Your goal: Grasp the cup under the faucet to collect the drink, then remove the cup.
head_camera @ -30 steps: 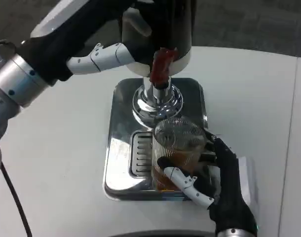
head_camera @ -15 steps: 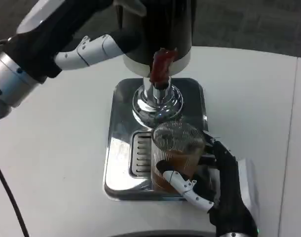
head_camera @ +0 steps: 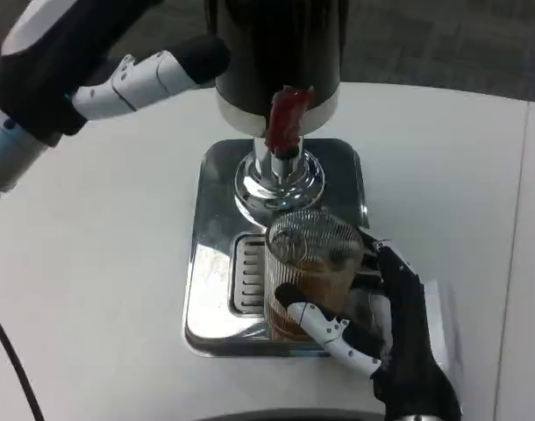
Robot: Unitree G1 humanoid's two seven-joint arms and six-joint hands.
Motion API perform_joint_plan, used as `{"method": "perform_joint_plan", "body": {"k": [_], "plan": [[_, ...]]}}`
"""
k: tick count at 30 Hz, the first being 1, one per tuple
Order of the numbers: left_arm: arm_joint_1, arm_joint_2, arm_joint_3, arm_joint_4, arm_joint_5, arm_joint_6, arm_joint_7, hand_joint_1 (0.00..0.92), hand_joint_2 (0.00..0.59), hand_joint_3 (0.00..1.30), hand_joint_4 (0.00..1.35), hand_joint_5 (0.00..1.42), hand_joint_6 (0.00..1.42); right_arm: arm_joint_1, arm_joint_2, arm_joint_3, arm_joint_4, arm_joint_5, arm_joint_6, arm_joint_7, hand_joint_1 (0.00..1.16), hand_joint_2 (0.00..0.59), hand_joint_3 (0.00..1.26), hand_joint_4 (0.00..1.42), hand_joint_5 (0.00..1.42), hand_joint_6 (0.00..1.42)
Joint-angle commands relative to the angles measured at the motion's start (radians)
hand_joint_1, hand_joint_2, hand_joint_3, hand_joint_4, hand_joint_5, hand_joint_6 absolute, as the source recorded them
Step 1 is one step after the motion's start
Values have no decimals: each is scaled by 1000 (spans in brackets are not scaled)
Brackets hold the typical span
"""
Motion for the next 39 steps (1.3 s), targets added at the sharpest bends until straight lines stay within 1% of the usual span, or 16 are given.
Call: {"method": "perform_joint_plan", "body": {"k": [1,6,10,17,20,23,30,33,35,39], "plan": [[41,27,30,-36,-16,15,21,0,121,218,210,264,212,19,77,24,-47,-7,-17,2,735,305,557,619,637,386],[76,40,54,-59,-22,30,34,0,121,220,215,267,212,20,75,21,-54,-8,-20,8,743,303,557,619,640,387],[110,51,79,-87,-26,43,43,0,122,222,217,268,212,19,74,17,-59,-5,-18,16,757,289,570,628,654,387],[239,79,157,-183,-41,96,66,0,122,225,217,268,212,18,62,-3,-74,-1,-13,33,761,288,572,628,662,387],[293,84,183,-221,-42,113,74,0,122,228,218,268,212,22,61,-10,-79,-1,-12,40,762,288,572,628,663,387],[344,80,201,-258,-44,128,81,0,122,230,218,269,212,25,56,-12,-88,-7,-12,49,763,288,572,628,663,389],[506,67,256,-353,-65,154,99,0,122,231,218,269,212,31,49,-13,-109,-20,-9,71,764,288,576,628,667,397],[588,56,277,-389,-69,161,101,0,122,231,218,269,212,33,38,-11,-122,-36,-8,89,766,285,578,628,670,399],[663,44,287,-402,-58,153,101,0,122,231,218,269,212,38,27,-18,-136,-45,-10,106,770,280,579,637,679,400],[772,34,300,-408,-25,133,107,0,122,231,218,265,212,68,7,-20,-182,-55,-18,150,772,279,581,642,681,401]]}}
